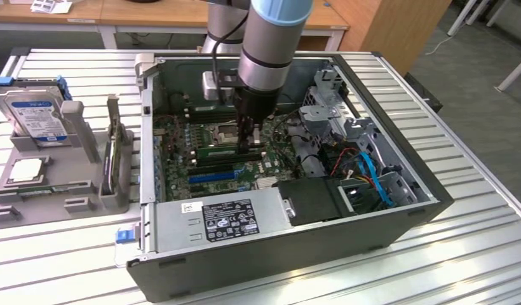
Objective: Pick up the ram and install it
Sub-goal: 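Insert the ram into the slot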
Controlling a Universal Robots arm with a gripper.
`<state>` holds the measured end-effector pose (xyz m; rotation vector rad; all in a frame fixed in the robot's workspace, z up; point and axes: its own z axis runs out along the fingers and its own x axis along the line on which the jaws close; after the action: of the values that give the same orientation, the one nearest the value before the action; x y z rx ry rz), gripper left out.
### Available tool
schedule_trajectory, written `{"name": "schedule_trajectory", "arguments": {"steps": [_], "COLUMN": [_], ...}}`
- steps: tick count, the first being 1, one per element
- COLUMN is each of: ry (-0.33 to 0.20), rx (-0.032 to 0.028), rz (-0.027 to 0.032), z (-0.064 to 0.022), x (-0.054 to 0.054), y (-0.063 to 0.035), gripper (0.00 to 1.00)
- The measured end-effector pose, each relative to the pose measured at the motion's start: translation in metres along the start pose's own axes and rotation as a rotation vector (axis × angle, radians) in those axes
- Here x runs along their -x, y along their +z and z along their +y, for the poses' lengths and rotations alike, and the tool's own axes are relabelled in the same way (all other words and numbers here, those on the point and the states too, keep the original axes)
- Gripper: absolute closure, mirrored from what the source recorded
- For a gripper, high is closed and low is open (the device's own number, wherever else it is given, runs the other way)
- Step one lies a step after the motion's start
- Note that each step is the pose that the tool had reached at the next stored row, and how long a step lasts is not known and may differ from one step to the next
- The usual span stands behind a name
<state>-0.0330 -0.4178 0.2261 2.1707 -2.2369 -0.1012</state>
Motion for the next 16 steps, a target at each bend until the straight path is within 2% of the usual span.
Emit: {"name": "schedule_trajectory", "arguments": {"steps": [5,9,16], "ry": [0.0,0.0,0.0], "rx": [-0.0001,-0.0002,-0.0002], "rz": [-0.0008,-0.0004,-0.0005], "z": [-0.0006,-0.0008,-0.0003], "x": [0.0001,-0.0001,-0.0001], "y": [0.0004,0.0046,0.0047], "gripper": [0.86,0.86,0.86]}}
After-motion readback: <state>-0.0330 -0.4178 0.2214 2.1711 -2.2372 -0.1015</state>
